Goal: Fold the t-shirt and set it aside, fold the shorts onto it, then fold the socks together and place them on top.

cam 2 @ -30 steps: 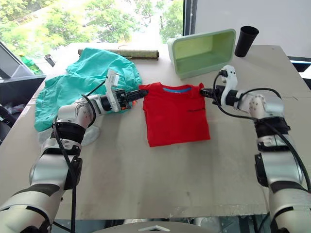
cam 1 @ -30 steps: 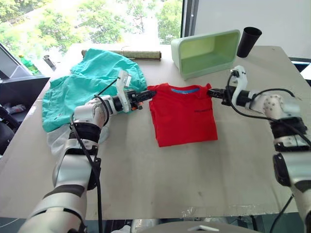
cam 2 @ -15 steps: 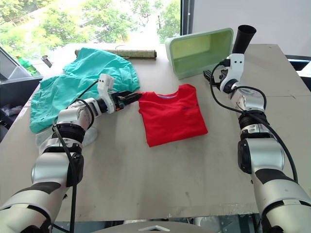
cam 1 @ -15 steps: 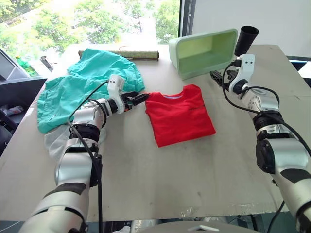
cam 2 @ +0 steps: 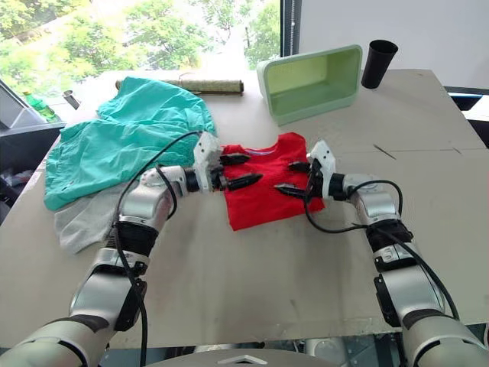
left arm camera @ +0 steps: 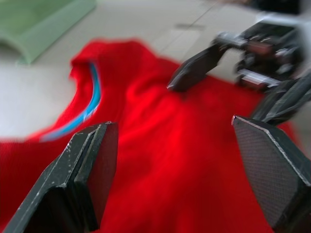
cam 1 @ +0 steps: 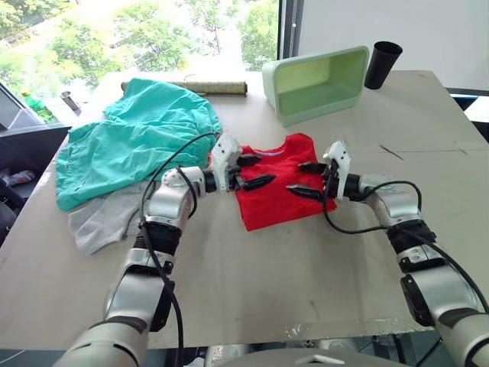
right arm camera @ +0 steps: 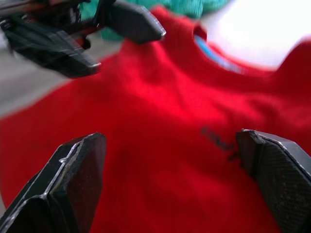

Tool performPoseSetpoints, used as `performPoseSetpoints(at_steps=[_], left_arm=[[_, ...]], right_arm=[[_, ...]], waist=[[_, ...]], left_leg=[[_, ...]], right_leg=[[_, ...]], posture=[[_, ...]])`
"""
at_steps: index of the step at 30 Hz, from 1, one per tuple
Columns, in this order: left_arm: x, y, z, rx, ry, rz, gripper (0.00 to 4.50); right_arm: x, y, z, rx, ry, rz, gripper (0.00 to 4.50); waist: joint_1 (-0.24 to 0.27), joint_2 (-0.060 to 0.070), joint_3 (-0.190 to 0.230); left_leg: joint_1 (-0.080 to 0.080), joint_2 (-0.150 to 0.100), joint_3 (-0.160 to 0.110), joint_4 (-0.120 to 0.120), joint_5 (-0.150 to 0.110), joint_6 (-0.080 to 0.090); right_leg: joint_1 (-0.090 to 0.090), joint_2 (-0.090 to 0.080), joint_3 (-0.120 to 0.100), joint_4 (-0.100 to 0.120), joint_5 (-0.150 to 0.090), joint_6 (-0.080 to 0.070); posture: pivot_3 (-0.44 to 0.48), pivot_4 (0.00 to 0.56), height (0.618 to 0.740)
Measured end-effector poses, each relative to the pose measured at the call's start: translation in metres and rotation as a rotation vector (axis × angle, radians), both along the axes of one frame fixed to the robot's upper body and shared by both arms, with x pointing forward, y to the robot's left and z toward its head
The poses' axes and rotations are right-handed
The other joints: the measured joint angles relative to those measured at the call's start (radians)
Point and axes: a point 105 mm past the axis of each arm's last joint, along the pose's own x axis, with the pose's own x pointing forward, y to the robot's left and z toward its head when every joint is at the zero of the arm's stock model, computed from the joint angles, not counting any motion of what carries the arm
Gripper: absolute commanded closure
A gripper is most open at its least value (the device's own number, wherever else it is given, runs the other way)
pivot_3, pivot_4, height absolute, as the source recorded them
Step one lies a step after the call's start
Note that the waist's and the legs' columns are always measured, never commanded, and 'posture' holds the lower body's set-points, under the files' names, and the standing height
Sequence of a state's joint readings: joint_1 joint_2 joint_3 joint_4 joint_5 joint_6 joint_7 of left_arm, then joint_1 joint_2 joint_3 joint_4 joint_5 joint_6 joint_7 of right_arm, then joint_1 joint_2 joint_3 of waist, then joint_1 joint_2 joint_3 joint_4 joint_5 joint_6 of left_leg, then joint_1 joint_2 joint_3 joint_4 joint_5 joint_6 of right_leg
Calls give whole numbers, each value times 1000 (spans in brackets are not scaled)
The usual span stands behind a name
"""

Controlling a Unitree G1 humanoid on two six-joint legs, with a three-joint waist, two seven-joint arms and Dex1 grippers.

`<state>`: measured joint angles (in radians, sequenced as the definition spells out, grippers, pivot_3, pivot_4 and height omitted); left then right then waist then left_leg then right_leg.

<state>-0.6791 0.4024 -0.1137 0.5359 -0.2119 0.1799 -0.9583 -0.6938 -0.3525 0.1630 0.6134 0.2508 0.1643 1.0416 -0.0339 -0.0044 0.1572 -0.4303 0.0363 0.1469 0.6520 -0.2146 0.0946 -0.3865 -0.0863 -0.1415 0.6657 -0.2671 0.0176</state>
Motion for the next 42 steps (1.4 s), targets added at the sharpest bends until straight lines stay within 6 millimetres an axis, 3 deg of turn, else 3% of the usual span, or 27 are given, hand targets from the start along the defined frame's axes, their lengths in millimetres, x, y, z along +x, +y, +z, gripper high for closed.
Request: performPoseSetpoints(at_steps=[1,5,10,13,17,21,29,32,35,37,40,42], left_arm=[[3,4,-9,37,10,31,480],[14,8,-11,104,-47,70,480],[12,28,-13,180,-129,71,480],[8,33,-13,175,-134,68,480],[5,29,-13,171,-142,53,480],[3,27,-13,167,-136,46,480],[-7,22,-16,121,-114,-3,480],[-8,24,-15,98,-106,-1,353],[-13,25,-14,72,-105,-15,353],[-19,26,-11,60,-107,-48,353],[-32,38,16,63,-147,-145,353],[-38,48,38,72,-184,-163,353]], right_arm=[[1,-1,0,-21,-19,-3,0],[5,-7,-2,-87,-53,-29,0],[-1,-56,2,-168,-42,-87,0],[7,-68,19,-42,25,-184,0],[20,-60,37,92,139,-248,0],[25,-46,15,138,315,-303,0],[36,-7,14,64,257,-277,0],[34,1,12,60,262,-251,694],[33,4,9,43,269,-247,2266],[33,2,8,38,277,-253,3030],[28,-6,9,26,288,-262,4296],[24,-11,10,17,291,-268,4415]], waist=[[0,0,0],[3,0,-1],[10,0,-2],[-5,0,-2],[-4,1,-2],[2,1,-2],[-5,0,-3],[-6,0,-3],[-7,0,-3],[-7,0,-3],[-7,1,-3],[-5,1,-3]], left_leg=[[0,0,0,0,0,0],[1,0,0,0,0,0],[3,0,0,0,0,0],[4,1,0,-1,0,-1],[3,1,-1,-2,1,-2],[1,1,-1,-1,1,-2],[2,1,-1,-1,1,-2],[2,1,-1,-1,1,-2],[2,1,-1,-2,1,-2],[2,1,-1,-2,1,-2],[0,1,-1,-2,1,-2],[-1,1,-1,-3,1,-2]], right_leg=[[0,0,0,0,0,0],[1,-1,0,0,0,0],[2,-2,0,0,0,0],[2,-1,0,0,1,-2],[2,-1,-1,-1,1,-2],[2,-2,-2,-2,1,-2],[2,-1,-2,-1,1,-2],[2,-1,-2,-1,1,-2],[2,-1,-2,-1,1,-2],[1,-1,-2,-1,1,-2],[-1,-1,-2,-1,1,-2],[-1,-1,-2,-2,1,-2]], posture=[[0,150,740],[0,150,740],[0,150,740],[0,150,740],[0,150,740],[0,150,740],[0,150,740],[0,150,740],[0,150,740],[0,150,740],[0,150,740],[0,150,740]])
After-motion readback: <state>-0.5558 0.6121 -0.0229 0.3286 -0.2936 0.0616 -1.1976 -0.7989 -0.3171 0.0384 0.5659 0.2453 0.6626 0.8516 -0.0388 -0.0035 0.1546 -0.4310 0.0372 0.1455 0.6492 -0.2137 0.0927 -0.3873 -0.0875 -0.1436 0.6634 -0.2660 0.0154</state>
